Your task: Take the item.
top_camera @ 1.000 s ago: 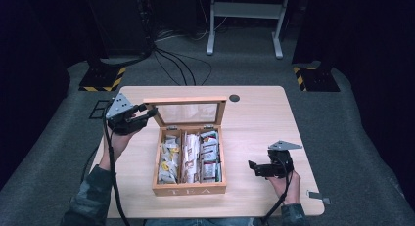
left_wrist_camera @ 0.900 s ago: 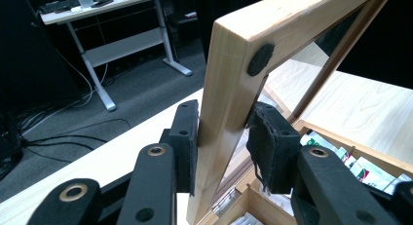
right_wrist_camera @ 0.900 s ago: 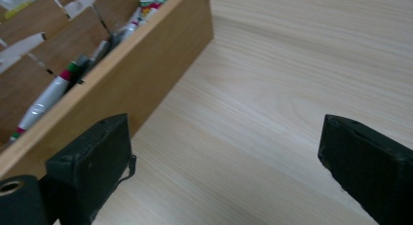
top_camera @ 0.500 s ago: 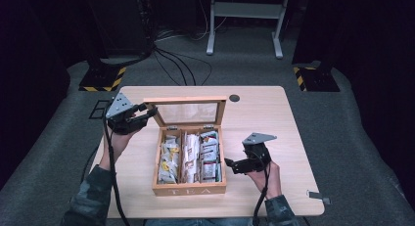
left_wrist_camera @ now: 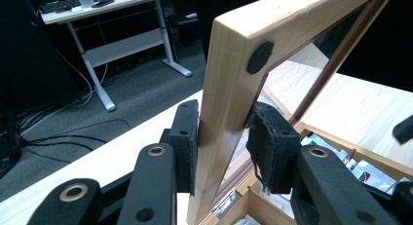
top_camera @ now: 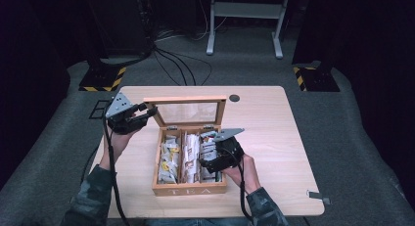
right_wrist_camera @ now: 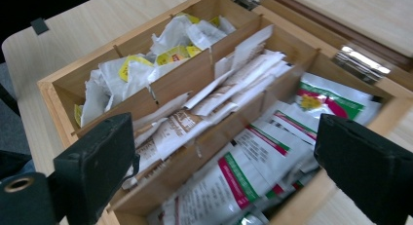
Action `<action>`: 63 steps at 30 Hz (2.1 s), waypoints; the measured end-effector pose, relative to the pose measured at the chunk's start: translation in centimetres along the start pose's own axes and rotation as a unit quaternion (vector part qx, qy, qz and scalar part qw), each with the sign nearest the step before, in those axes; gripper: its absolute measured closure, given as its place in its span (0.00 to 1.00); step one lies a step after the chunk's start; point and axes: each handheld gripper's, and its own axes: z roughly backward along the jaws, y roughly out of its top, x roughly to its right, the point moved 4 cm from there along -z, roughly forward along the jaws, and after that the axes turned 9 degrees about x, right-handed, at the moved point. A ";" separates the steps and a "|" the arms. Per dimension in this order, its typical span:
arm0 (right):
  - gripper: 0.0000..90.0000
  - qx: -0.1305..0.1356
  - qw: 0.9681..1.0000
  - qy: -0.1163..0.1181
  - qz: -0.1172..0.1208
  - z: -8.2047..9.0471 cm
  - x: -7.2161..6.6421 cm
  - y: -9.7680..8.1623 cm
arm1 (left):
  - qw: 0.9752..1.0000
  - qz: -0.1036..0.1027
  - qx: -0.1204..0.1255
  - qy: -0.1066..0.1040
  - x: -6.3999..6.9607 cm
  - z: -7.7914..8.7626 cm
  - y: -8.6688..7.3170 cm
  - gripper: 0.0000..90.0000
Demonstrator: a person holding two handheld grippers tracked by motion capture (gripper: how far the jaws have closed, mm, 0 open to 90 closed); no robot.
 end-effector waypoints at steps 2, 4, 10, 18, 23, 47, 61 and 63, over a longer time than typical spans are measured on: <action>0.10 -0.007 1.000 0.009 0.006 -0.7 -0.4 0.2 | 1.000 0.000 0.000 0.000 0.0 0.0 0.0 0.72; 0.13 -0.010 1.000 0.013 0.005 -1.3 -0.7 0.4 | 1.000 0.000 0.000 0.000 0.0 0.0 0.0 0.72; 0.24 -0.026 0.999 0.031 0.000 -3.4 -2.0 0.8 | 1.000 0.000 0.001 0.002 0.0 0.0 0.0 0.72; 0.53 -0.067 0.997 0.028 -0.025 -5.6 -3.5 0.5 | 1.000 0.000 0.000 0.001 0.0 0.0 0.0 0.72; 0.68 -0.077 0.996 0.032 -0.034 -6.3 -3.5 0.0 | 1.000 -0.001 0.000 0.001 0.0 0.0 0.0 0.72; 0.82 -0.127 0.988 0.021 -0.080 -8.0 -4.1 -0.9 | 1.000 0.002 0.000 0.001 -0.1 -0.1 0.1 0.72; 0.78 -0.141 0.987 0.004 -0.074 -7.6 -4.0 -1.1 | 1.000 0.000 -0.001 -0.002 0.0 0.0 0.1 0.72; 0.78 -0.145 0.986 0.004 -0.080 -7.6 -4.0 -1.1 | 1.000 0.000 -0.002 -0.003 0.0 0.0 0.1 0.72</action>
